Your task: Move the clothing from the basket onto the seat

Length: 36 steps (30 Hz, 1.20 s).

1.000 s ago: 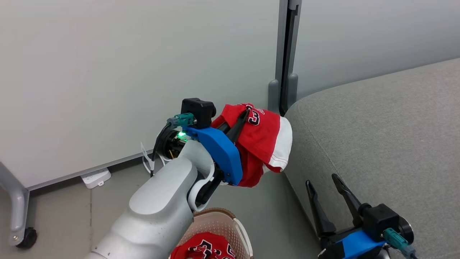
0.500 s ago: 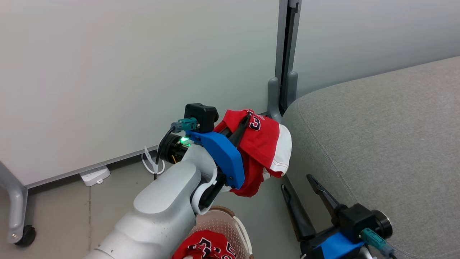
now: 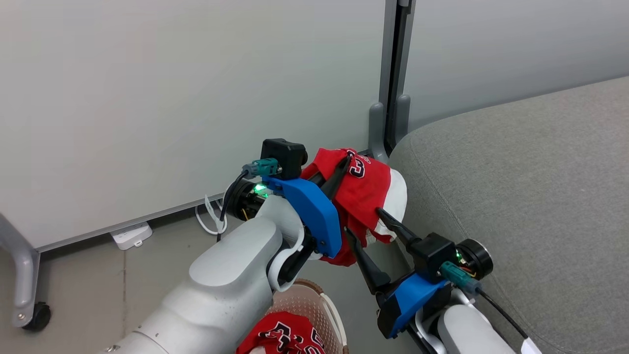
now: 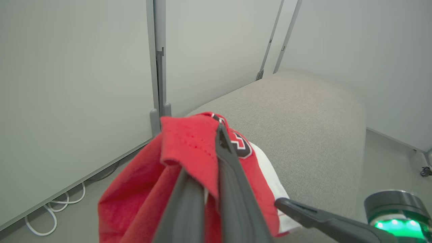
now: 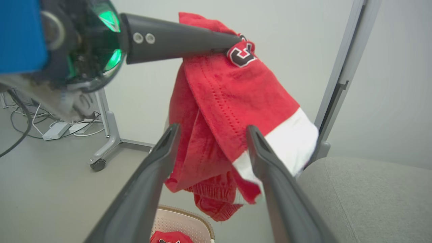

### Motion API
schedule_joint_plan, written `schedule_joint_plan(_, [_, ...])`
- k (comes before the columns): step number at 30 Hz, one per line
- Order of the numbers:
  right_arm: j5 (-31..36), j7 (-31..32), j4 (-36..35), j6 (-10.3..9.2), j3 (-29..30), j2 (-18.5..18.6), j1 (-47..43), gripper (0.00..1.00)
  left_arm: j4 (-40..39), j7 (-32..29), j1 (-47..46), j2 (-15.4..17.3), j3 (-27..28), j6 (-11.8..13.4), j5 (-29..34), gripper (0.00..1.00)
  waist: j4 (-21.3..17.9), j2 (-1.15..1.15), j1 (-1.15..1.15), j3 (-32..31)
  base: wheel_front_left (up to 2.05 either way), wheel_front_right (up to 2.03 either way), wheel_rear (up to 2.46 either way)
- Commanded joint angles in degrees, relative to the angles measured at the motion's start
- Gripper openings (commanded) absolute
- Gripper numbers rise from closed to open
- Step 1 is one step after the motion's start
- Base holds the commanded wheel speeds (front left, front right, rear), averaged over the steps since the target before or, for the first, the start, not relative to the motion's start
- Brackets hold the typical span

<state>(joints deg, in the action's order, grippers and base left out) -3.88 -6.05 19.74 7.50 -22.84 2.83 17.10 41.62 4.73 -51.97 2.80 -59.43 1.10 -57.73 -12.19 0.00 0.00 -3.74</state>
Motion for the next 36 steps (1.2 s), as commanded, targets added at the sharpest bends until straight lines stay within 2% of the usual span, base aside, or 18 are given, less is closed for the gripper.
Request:
schedule_joint_plan(1, [-0.48,-0.51,1.37,-0.02,-0.24,0.09,1.87,1.0,-0.16,0.39,-1.09,0.18,-0.36,0.26,-0.48,0.0,0.23,0.0,0.0,0.01,0.0,0.0,0.0])
schedule_joint_plan(8, [-3.21,-0.42,10.11,-0.02,-1.17,0.1,8.18,1.0,-0.46,0.98,-1.81,0.17,-2.78,0.48,-2.28,0.0,1.04,0.0,0.0,0.08,0.0,0.0,0.0])
schedule_joint_plan(16, [-3.56,-1.05,18.2,-0.02,0.32,0.09,14.01,1.0,-1.05,2.0,-2.09,0.17,-5.51,0.62,-4.35,0.0,1.97,0.0,0.0,-0.15,0.0,0.0,0.0])
schedule_joint_plan(21, [-4.59,-0.52,21.28,-0.02,-2.29,0.1,15.85,1.0,-1.48,2.51,-1.8,0.17,-7.15,0.59,-5.71,0.0,2.45,0.0,0.0,-0.53,0.0,0.0,0.0])
schedule_joint_plan(22, [-5.05,-0.35,21.79,-0.02,-2.67,0.1,16.06,0.8,-1.49,2.58,-1.85,0.17,-7.4,0.62,-5.88,0.0,2.49,0.0,0.0,-0.58,0.0,0.0,0.0])
schedule_joint_plan(23, [-5.46,-0.52,22.14,-0.02,-2.82,0.1,16.3,0.3,-1.46,2.68,-1.94,0.17,-7.73,0.64,-6.21,0.0,2.51,0.0,0.0,-0.63,0.0,0.0,0.0])
schedule_joint_plan(24, [-5.46,-0.52,22.14,-0.02,-2.82,0.1,16.3,0.3,-1.46,2.68,-1.94,0.17,-7.73,0.64,-6.21,0.0,2.51,0.0,0.0,-0.63,0.0,0.0,0.0])
schedule_joint_plan(25, [-5.62,-0.82,22.49,-0.02,-2.97,0.1,16.47,0.0,-1.4,2.9,-2.0,0.16,-8.05,0.66,-6.32,0.0,2.51,0.0,0.0,-0.69,0.0,0.0,0.0])
schedule_joint_plan(36, [-7.78,-2.28,24.49,-0.02,-3.61,0.1,16.85,0.0,0.05,4.77,-2.82,0.17,-10.0,0.48,-7.82,0.0,1.86,0.0,0.0,-0.67,0.0,0.0,0.0])
